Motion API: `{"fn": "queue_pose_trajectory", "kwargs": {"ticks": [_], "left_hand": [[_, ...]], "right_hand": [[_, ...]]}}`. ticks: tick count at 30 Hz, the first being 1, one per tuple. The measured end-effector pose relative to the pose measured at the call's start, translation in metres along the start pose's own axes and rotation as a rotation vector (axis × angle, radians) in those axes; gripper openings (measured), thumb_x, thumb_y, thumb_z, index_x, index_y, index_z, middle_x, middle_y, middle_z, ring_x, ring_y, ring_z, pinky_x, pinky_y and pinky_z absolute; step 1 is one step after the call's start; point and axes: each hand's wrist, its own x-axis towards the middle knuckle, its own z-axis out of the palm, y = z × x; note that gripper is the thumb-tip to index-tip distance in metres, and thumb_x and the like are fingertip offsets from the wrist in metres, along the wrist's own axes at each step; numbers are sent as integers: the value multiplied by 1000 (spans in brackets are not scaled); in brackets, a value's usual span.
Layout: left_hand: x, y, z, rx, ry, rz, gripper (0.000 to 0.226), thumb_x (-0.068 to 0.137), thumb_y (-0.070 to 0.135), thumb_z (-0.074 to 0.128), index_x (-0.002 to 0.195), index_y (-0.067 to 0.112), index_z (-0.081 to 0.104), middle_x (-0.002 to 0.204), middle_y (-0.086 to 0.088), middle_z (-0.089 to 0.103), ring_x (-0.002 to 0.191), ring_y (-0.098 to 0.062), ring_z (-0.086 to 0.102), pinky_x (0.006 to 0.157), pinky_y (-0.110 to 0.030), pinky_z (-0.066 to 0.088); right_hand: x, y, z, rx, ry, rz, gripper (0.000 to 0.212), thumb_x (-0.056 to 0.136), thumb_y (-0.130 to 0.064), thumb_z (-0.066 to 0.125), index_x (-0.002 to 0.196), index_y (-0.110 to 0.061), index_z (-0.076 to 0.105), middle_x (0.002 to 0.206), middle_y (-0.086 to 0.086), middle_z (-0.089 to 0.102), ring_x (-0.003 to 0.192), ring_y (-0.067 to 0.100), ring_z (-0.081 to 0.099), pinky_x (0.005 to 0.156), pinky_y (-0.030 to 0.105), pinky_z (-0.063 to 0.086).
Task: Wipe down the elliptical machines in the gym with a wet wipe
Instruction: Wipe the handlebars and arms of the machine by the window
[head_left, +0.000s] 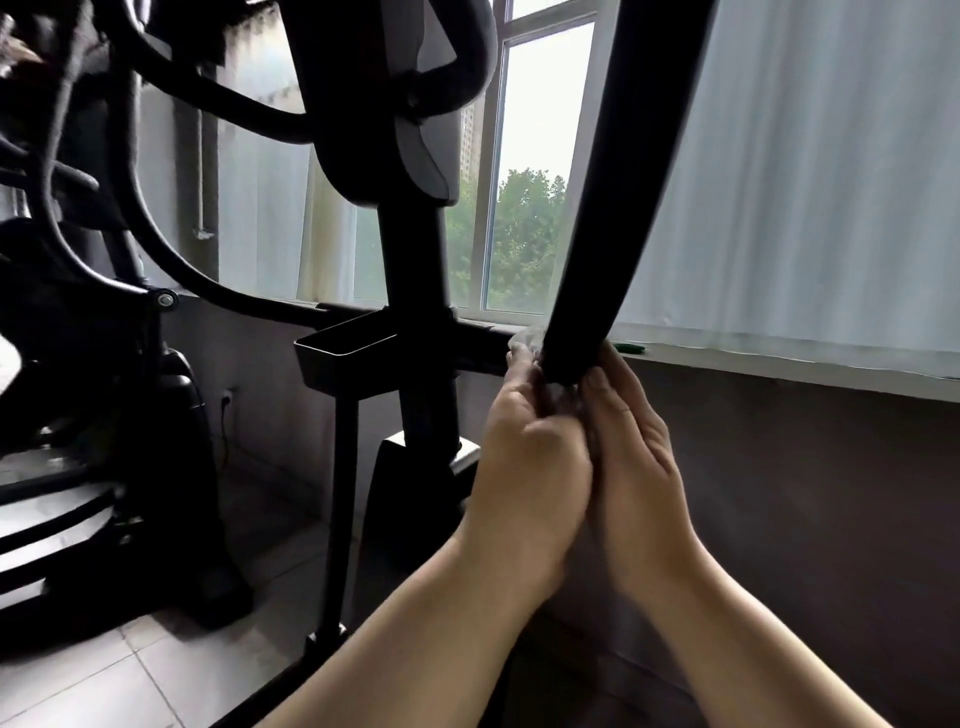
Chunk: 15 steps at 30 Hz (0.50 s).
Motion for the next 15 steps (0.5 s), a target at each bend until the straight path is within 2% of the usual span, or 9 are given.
{"fn": "queue_pose_trajectory", "kwargs": {"ticks": [2,3,5,8,10,12,15], "left_hand": [[-3,-6,-1,116,-4,80,75,83,-3,42,155,18,38,153,-9,49,144,-18,44,122,-42,34],[-3,-8,-2,139,18,105,72,85,-1,44,154,18,40,154,-8,49,145,-19,43,122,-44,34],[1,-15,-8,170,98,171,56,96,-2,52,148,18,52,143,-3,61,136,-16,54,117,-45,42],[4,-13,-15,204,213,246,33,99,6,63,126,23,72,111,7,77,110,-8,70,102,-37,55],[9,-10,-18,214,296,267,21,101,16,62,103,27,80,96,7,79,98,-9,74,92,-39,59],[13,-6,-19,187,373,295,21,102,23,60,92,24,77,86,1,78,86,-12,74,82,-41,60],[8,0,-9,251,333,358,20,106,22,52,100,21,71,86,3,75,81,-4,71,77,-28,57]], "right_hand": [[0,-2,-2,42,-44,17,42,91,-11,46,126,-23,65,122,2,73,116,15,66,96,20,51],[0,-2,-3,46,-57,18,45,86,-8,47,123,-24,67,120,2,73,114,15,67,93,19,52],[0,-4,-4,43,-68,11,51,80,-4,46,122,-21,69,115,1,74,107,14,68,88,18,53],[1,-6,-6,-13,-86,-9,59,83,16,35,132,-4,60,102,-1,74,93,4,68,78,12,50],[0,-7,-6,-5,-106,-2,65,83,24,26,137,2,54,117,4,74,106,7,68,84,13,49],[-1,-8,-6,10,-115,7,66,83,25,25,137,1,54,128,6,70,118,9,64,88,13,48],[-1,-6,-7,12,-99,16,64,82,17,32,137,-5,56,128,2,70,121,10,62,91,15,48]]}}
